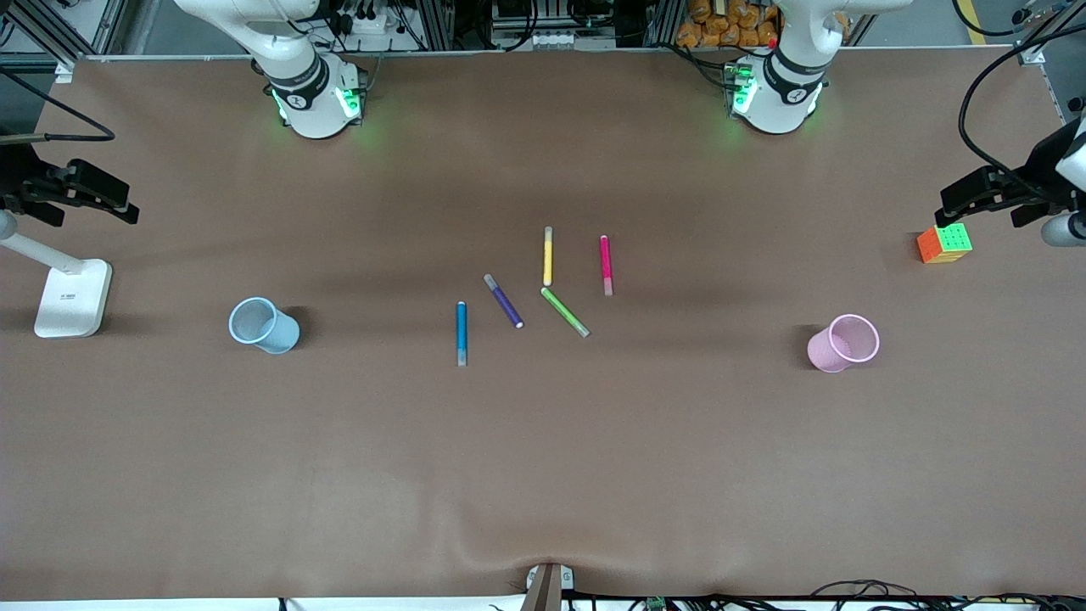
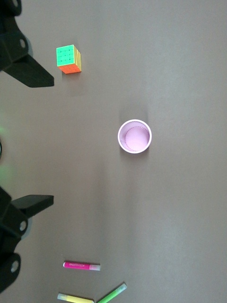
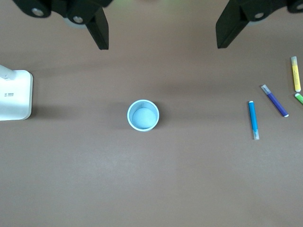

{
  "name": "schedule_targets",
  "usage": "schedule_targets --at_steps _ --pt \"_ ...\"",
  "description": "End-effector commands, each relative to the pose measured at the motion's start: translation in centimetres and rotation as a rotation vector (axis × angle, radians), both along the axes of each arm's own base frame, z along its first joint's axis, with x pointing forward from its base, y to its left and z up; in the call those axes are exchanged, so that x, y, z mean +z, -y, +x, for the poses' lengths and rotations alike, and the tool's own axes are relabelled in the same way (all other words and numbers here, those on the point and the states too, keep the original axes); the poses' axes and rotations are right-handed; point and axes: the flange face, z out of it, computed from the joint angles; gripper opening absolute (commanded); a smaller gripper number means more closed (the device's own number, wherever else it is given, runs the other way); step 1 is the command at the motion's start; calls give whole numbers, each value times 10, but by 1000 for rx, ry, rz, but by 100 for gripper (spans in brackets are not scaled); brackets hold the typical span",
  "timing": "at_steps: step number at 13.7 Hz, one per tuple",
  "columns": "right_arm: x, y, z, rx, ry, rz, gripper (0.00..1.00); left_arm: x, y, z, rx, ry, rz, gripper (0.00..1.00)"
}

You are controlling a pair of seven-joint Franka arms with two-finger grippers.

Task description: Place pink and blue markers in matching cups

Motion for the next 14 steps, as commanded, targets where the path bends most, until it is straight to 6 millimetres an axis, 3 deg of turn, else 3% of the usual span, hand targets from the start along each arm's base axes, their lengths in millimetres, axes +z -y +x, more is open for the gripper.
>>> schedule_targets --at_steps 1,4,7,11,14 --pt "2 15 0 -36 19 2 100 -4 1 4 -5 -18 -5 100" --pt "3 23 4 -50 42 1 100 -23 9 14 -11 -52 1 100" --pt "0 28 6 -59 48 1 100 -45 48 23 -49 -85 5 100" --pt "-7 39 8 -79 51 0 100 -98 79 45 -50 -165 -99 100" --pt "-8 41 7 -82 43 0 100 -123 132 49 -82 -188 -90 100"
